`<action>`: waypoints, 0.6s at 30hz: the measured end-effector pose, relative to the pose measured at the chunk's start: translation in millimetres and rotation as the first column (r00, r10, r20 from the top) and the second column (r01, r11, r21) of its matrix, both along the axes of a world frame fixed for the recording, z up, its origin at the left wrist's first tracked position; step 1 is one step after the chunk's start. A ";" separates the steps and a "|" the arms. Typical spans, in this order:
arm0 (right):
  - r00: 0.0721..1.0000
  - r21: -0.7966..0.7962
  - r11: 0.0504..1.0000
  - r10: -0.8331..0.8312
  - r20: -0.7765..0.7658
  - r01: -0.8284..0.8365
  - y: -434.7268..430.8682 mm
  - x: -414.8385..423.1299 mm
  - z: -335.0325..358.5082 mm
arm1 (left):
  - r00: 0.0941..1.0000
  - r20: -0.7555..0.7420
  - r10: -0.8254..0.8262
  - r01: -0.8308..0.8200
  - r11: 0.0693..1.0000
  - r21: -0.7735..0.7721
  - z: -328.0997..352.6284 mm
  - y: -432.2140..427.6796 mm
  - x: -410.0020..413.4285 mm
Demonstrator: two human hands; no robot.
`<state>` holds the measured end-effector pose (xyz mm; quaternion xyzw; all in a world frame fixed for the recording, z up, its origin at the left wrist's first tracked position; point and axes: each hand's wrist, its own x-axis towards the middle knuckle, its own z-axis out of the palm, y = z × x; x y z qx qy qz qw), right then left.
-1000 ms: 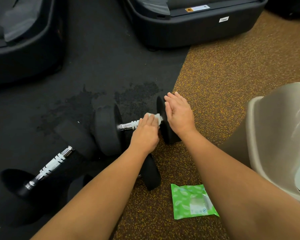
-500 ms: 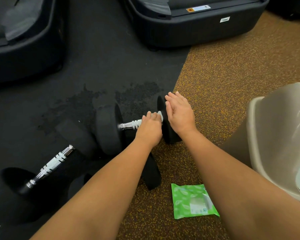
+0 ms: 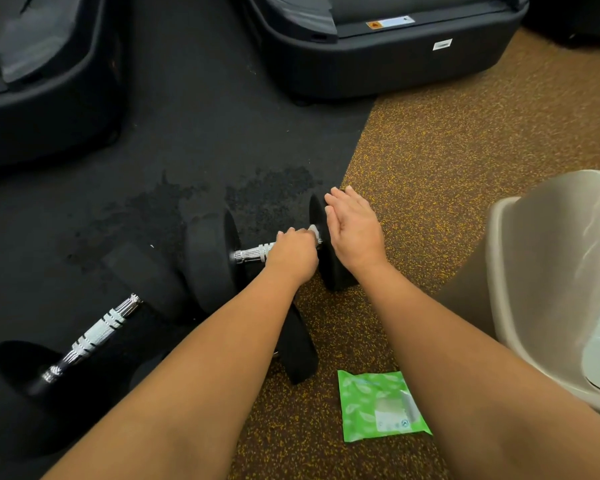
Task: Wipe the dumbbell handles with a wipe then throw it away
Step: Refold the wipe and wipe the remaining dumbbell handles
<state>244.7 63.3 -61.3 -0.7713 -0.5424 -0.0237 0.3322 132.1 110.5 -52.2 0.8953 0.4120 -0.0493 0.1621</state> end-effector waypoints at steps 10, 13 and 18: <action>1.000 -0.018 1.000 -0.002 -0.008 0.002 0.6 1.2 -2.2 | 0.996 0.081 -0.026 0.014 0.990 0.140 -9.2 -0.1 -28.9; 1.000 -0.009 1.000 -0.005 0.001 0.005 1.4 1.4 -5.7 | 0.995 0.021 0.102 -0.103 0.992 0.071 1.1 7.3 -21.9; 1.000 -0.010 1.000 -0.008 -0.001 0.008 2.5 1.8 -4.4 | 0.992 -0.072 0.106 -0.108 0.994 -0.013 12.0 14.4 -5.8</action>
